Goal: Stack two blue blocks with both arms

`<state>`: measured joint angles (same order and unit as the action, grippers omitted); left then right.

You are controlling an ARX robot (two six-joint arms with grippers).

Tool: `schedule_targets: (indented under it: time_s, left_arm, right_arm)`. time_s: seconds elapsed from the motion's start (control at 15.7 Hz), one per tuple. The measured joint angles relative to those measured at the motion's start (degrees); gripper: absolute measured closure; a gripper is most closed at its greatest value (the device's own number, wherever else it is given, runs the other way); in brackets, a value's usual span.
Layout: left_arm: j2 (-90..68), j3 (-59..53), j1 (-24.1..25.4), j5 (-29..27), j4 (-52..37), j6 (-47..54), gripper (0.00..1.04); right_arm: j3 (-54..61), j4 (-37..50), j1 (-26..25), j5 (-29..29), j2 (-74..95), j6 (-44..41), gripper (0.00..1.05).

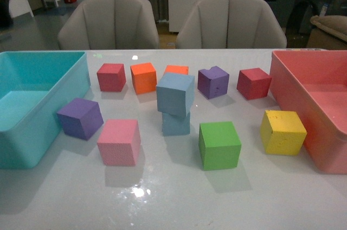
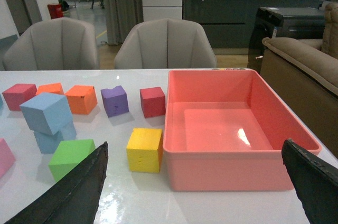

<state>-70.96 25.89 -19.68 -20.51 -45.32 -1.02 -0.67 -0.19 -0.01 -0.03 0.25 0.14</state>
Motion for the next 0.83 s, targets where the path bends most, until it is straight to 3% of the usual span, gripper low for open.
schedule_targets:
  time_s: [0.19, 0.32, 0.51, 0.77, 0.83]
  left_arm:
    - [1.7, -4.5, 1.6, 2.7, 0.2, 0.0, 0.89]
    - [6.2, -7.9, 3.9, 4.9, -0.4, -0.1, 1.03]
    - [19.8, -17.5, 11.0, 11.9, 2.8, 0.2, 1.03]
    - [29.7, -21.8, 14.7, 15.5, 8.9, 0.2, 1.03]
    - [32.5, -22.5, 18.5, 19.8, 10.8, 0.2, 1.03]
  right_arm:
    - [0.0, 0.0, 0.0, 0.0, 0.0, 0.0, 0.06]
    - [0.0, 0.0, 0.0, 0.0, 0.0, 0.0, 0.06]
    - [0.0, 0.0, 0.0, 0.0, 0.0, 0.0, 0.06]
    - [0.0, 0.0, 0.0, 0.0, 0.0, 0.0, 0.06]
    - [0.0, 0.0, 0.0, 0.0, 0.0, 0.0, 0.06]
